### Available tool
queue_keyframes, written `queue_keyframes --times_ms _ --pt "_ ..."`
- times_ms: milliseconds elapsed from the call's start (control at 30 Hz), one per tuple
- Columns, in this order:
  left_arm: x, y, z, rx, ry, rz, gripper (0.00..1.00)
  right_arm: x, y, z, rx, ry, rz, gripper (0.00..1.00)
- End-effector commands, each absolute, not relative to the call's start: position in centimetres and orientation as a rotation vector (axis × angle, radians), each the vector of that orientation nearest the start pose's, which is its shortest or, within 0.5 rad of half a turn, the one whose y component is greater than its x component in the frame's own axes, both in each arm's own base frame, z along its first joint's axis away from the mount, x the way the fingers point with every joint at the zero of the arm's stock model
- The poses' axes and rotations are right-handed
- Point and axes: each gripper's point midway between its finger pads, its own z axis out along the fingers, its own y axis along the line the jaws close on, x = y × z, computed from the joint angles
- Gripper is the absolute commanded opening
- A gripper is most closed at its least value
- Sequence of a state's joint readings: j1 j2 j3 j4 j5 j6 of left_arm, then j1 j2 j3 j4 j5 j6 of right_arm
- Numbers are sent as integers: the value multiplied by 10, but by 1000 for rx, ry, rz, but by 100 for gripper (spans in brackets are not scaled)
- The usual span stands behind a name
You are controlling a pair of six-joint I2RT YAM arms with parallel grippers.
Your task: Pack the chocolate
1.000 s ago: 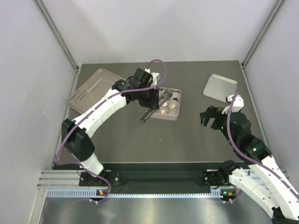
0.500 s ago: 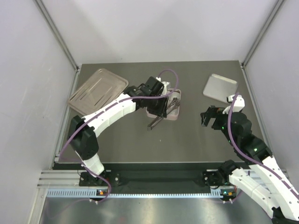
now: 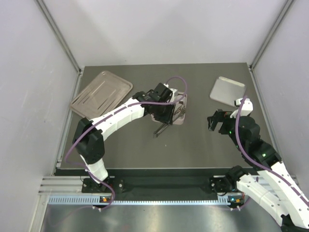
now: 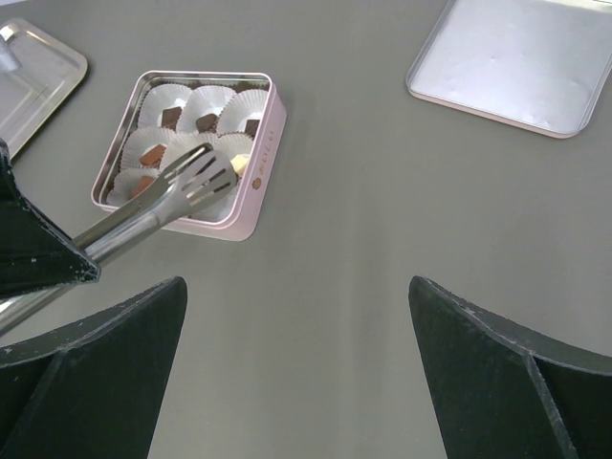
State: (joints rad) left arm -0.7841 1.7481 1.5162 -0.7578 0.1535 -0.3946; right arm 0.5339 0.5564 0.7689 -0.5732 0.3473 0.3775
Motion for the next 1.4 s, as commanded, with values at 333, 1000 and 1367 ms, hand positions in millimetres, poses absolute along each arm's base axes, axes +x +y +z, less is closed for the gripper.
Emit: queue_keyframes --times_ms 333,1000,1367 --pt "274 -328 139 555 2596 -580 38 230 80 257 102 1873 282 100" --pt "276 -336 150 582 2577 -617 43 232 83 257 97 1877 290 100" --pt "280 -333 160 573 2549 -592 45 231 86 256 106 1880 318 100"
